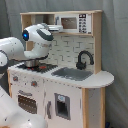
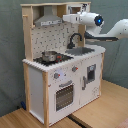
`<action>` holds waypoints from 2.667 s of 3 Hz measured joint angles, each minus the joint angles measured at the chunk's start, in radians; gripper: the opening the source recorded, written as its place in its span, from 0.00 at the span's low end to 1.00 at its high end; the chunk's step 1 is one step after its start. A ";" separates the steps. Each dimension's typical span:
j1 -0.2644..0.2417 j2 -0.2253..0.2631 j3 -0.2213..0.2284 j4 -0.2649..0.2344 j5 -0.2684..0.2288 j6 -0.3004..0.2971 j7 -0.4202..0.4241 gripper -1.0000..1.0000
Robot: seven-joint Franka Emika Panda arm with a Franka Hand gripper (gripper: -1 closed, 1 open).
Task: Play with the kitchen
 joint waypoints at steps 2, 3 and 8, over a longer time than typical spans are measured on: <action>0.117 0.022 -0.087 -0.077 0.000 -0.013 -0.002 0.00; 0.182 0.023 -0.138 -0.126 0.000 0.017 -0.007 0.00; 0.352 0.027 -0.281 -0.276 -0.003 0.158 -0.073 1.00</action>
